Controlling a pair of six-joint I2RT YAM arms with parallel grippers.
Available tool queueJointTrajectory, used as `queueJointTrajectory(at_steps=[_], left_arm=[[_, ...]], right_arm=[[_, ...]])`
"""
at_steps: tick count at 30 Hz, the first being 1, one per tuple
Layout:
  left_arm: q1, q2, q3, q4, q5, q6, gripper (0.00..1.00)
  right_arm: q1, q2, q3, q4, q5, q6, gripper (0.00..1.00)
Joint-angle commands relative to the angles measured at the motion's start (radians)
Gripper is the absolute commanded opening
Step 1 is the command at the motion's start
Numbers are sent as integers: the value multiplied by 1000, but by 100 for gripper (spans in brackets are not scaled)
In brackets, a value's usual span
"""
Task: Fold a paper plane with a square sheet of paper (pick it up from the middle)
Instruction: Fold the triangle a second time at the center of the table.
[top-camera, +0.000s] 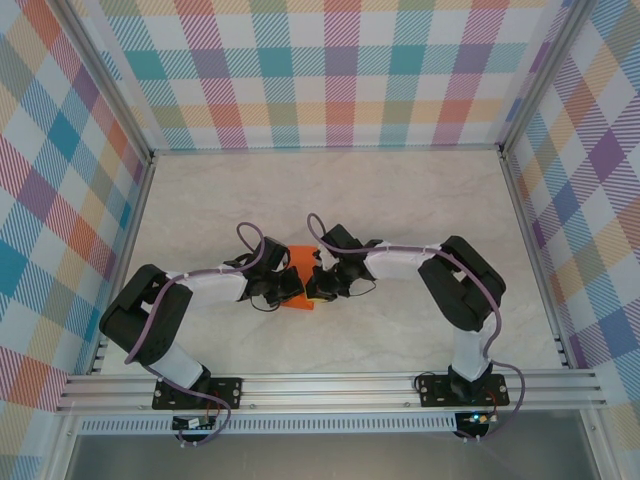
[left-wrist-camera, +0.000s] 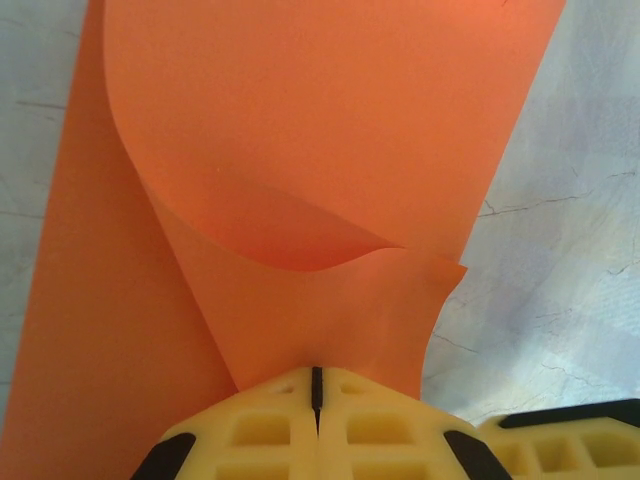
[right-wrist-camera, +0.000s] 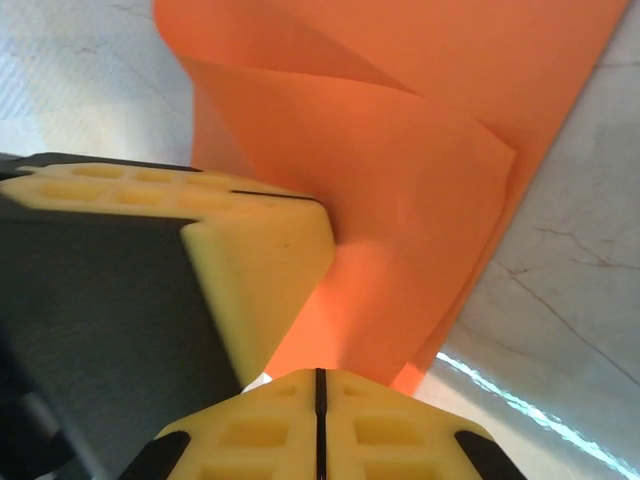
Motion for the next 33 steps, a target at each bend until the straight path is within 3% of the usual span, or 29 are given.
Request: queueJointTrajectory(at_steps=[1, 20, 26, 33], left_arm=[[-1, 27, -7, -70, -50, -9, 5], [-1, 18, -15, -67, -63, -26, 4], [-1, 18, -18, -66, -65, -27, 4], [-1, 19, -19, -61, -64, -26, 4]], right_arm=[[9, 23, -20, 17, -25, 12, 8], [39, 10, -35, 23, -39, -1, 7], [40, 32, -72, -5, 10, 15, 7], [40, -55, -69, -61, 47, -9, 7]])
